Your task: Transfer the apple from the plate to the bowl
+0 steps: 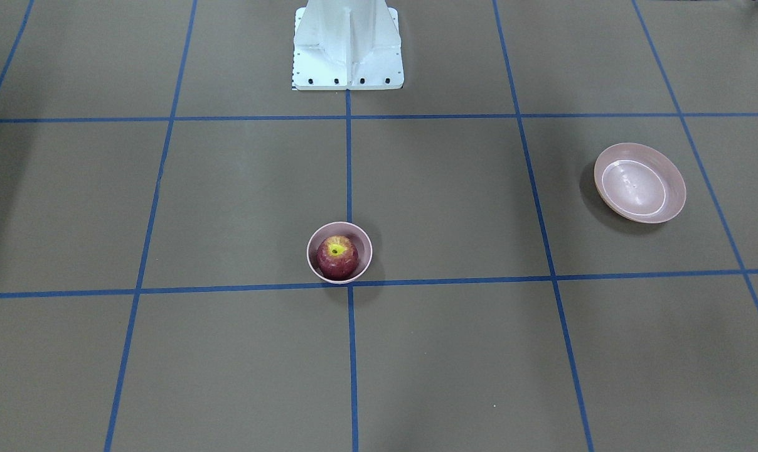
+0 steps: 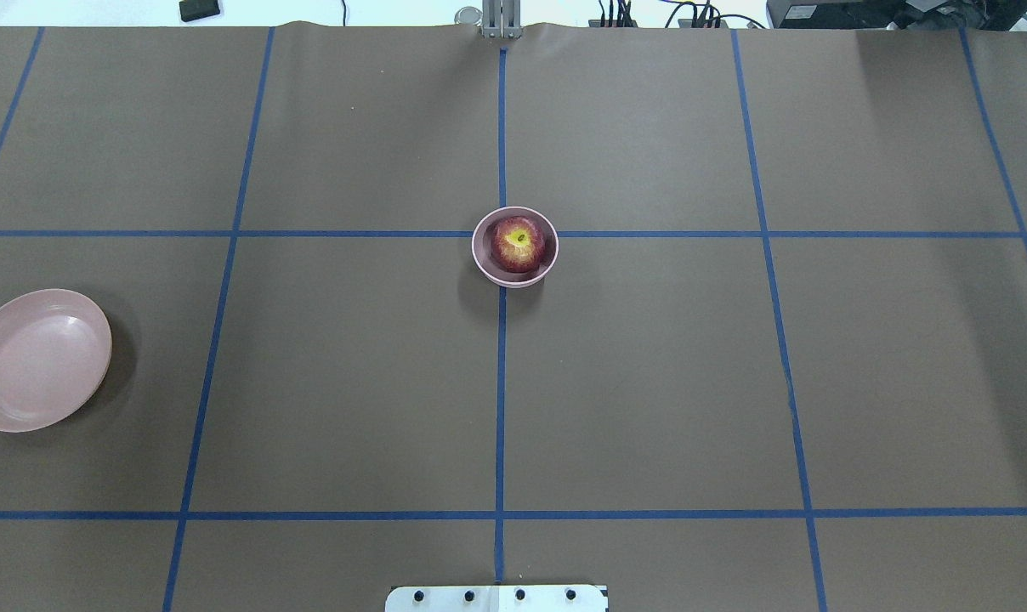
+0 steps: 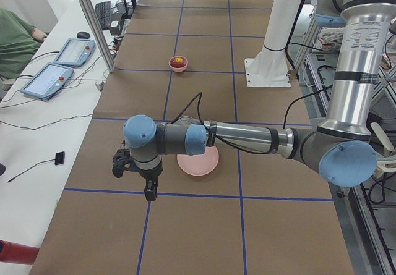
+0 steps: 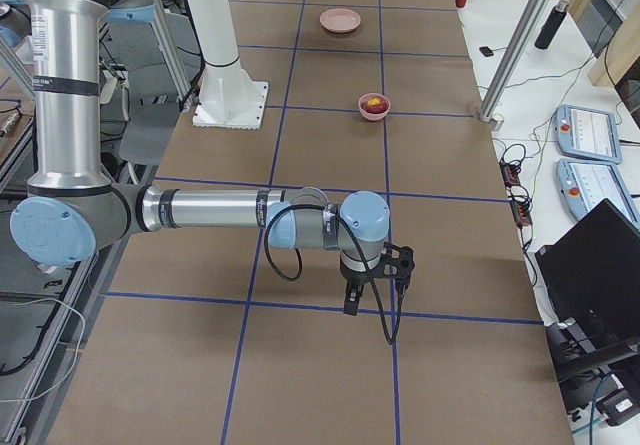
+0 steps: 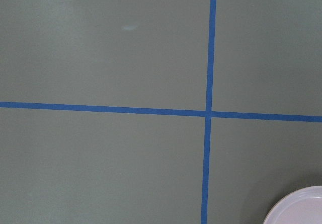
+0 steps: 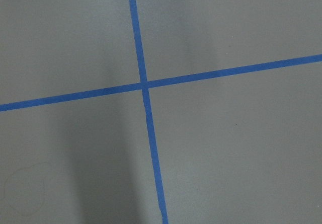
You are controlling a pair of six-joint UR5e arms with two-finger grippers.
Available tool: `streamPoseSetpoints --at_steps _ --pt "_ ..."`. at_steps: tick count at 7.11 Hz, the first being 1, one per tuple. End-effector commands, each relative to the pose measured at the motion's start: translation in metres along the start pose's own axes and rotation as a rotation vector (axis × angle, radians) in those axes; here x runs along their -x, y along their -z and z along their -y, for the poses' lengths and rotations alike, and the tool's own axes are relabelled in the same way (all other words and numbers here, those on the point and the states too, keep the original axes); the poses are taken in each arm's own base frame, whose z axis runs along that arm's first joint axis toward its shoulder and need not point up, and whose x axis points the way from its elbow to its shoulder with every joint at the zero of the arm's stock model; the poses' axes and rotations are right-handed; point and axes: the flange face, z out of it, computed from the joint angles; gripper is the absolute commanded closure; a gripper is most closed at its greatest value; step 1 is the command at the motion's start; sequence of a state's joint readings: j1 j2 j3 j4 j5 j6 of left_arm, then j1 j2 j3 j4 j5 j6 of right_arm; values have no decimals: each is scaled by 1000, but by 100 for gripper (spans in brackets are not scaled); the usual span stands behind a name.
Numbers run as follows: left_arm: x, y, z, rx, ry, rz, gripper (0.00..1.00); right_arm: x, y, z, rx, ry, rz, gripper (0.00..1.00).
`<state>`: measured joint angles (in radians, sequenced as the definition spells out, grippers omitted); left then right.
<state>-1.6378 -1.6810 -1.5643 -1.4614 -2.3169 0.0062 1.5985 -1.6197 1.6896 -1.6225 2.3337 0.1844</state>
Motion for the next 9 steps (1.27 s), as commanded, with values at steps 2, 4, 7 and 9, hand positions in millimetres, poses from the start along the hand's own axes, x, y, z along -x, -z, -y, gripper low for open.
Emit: streamPoseSetpoints --at_steps 2,4,7,9 --pt "-14 -30 -3 56 -28 1 2 2 5 -5 20 -12 -15 0" --pt "-14 -33 -3 62 -33 1 2 0 4 -6 23 -15 -19 0" --pt "-18 -29 -1 54 -42 -1 2 0 2 -6 26 -16 -19 0" --pt "-17 -29 -2 54 -40 -1 2 0 2 -5 26 -15 -19 0"
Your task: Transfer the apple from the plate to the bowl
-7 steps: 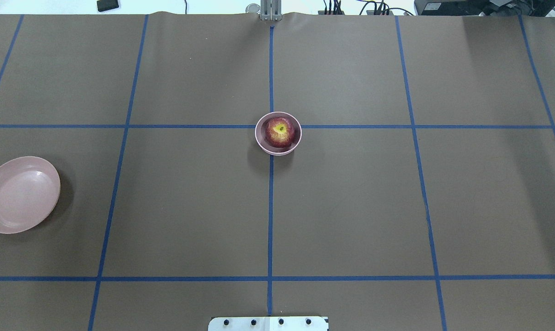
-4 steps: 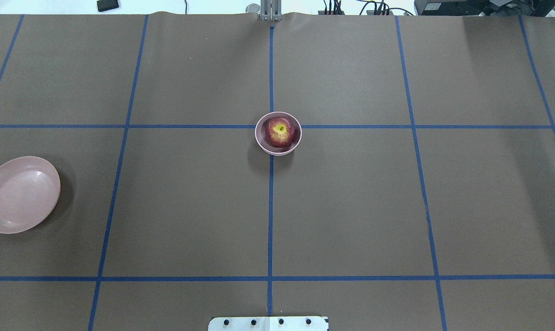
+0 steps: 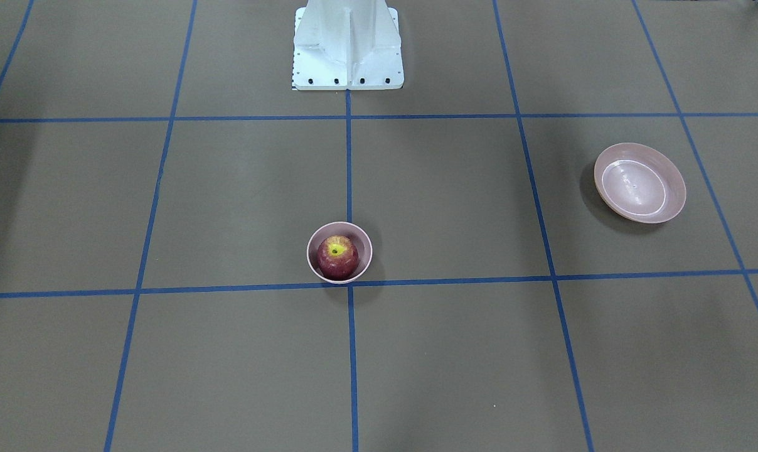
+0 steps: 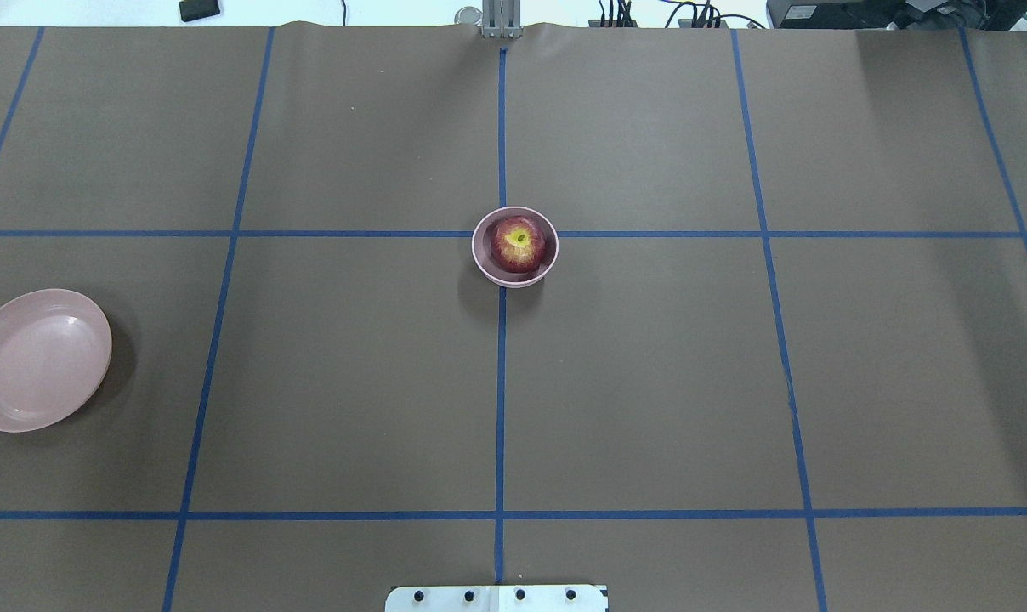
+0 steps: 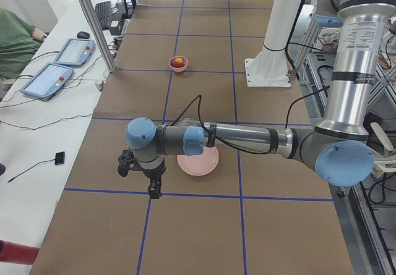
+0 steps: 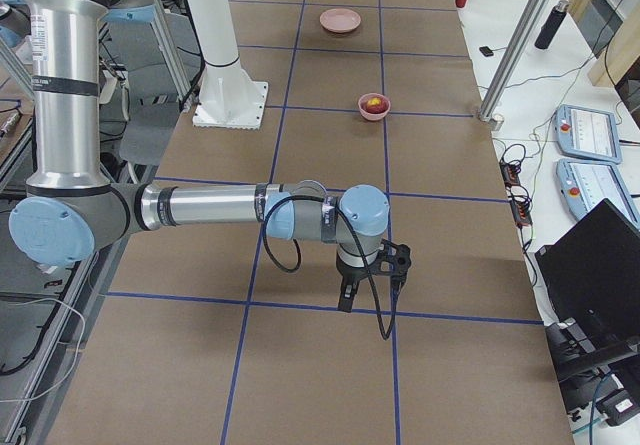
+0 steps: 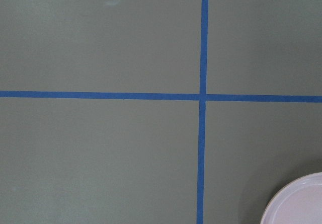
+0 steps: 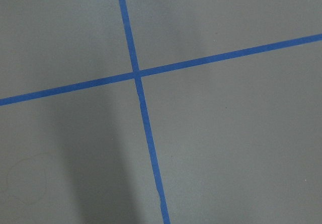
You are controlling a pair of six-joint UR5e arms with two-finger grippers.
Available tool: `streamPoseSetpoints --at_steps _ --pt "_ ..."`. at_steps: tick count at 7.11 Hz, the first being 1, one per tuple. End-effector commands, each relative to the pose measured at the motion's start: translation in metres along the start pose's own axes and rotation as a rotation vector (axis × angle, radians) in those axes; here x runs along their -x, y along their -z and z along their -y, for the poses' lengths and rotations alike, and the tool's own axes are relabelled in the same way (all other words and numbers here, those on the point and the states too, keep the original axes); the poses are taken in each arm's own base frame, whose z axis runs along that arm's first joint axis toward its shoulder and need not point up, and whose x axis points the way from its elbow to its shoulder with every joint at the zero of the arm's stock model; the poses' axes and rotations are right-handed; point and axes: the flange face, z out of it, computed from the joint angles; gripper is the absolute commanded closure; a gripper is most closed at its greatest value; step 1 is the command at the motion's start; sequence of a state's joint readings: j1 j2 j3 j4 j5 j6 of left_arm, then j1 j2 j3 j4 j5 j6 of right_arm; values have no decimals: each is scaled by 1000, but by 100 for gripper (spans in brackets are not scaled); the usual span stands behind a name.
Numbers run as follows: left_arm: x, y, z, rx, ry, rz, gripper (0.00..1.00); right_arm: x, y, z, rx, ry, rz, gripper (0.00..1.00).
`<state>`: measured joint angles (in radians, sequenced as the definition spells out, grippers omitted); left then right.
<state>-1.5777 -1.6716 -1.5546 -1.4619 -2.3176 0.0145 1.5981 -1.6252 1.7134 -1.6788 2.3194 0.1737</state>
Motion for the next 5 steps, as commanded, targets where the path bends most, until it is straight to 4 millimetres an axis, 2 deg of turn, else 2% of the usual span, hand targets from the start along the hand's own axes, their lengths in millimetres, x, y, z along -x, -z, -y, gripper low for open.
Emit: streamPoseSetpoints --at_steps 1,5 --pt "0 0 -1 0 1 0 2 0 -1 0 1 1 1 0" --pt "2 -2 -1 3 3 0 2 3 0 0 0 5 8 0"
